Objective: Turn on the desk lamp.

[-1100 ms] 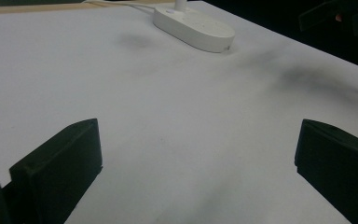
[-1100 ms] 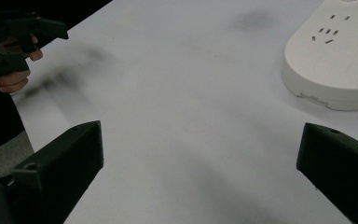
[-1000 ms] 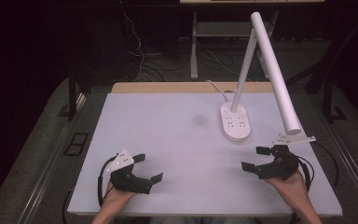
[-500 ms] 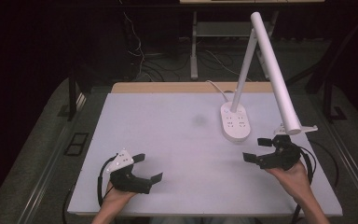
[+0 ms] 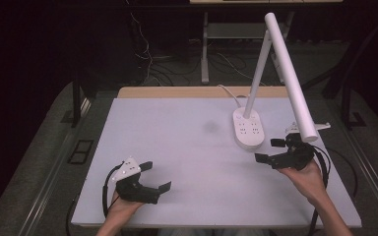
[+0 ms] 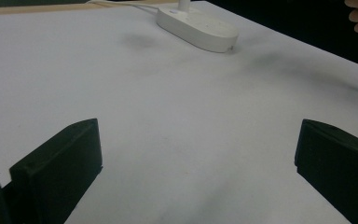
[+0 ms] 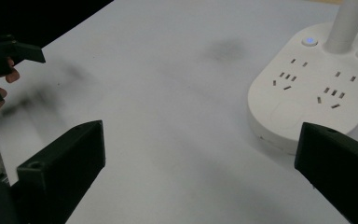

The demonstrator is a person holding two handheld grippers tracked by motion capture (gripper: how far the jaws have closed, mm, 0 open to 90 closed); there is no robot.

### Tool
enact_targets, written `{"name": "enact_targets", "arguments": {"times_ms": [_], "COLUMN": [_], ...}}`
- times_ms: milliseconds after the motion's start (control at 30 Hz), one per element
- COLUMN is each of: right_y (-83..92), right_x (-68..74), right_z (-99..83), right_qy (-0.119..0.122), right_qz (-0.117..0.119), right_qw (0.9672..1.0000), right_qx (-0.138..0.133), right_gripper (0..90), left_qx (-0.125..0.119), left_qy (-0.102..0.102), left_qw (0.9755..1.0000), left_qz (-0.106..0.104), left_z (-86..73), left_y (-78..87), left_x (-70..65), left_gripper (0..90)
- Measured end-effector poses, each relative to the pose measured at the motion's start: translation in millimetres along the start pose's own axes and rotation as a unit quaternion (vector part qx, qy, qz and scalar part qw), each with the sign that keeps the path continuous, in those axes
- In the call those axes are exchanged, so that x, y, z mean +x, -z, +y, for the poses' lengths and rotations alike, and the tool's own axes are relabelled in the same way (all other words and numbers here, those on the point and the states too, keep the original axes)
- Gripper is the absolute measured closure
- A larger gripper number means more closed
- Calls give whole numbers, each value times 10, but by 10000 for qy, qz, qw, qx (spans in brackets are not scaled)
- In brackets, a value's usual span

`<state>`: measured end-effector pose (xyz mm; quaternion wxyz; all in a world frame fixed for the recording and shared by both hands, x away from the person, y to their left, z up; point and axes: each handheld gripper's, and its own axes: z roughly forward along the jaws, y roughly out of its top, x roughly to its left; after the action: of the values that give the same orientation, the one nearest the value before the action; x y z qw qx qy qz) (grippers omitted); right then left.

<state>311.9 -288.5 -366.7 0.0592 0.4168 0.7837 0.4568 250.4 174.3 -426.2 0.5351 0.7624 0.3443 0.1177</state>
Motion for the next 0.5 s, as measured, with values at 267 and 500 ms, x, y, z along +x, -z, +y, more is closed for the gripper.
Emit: {"name": "enact_targets", "arguments": {"times_ms": [267,500], "right_y": [-50,-91], "right_x": [-83,-190], "right_z": [93,230], "right_qy": [-24,-7], "right_qz": [-54,-106], "right_qw": [10000,9999], "right_qx": [73,106], "right_gripper": [13,13], "left_qx": [-5,6], "left_qy": [24,29], "left_qw": [10000,10000], "left_qz": [31,53], "left_z": [-3,-4], "left_y": [7,7], "left_x": [1,6], "left_gripper": [0,0]}}
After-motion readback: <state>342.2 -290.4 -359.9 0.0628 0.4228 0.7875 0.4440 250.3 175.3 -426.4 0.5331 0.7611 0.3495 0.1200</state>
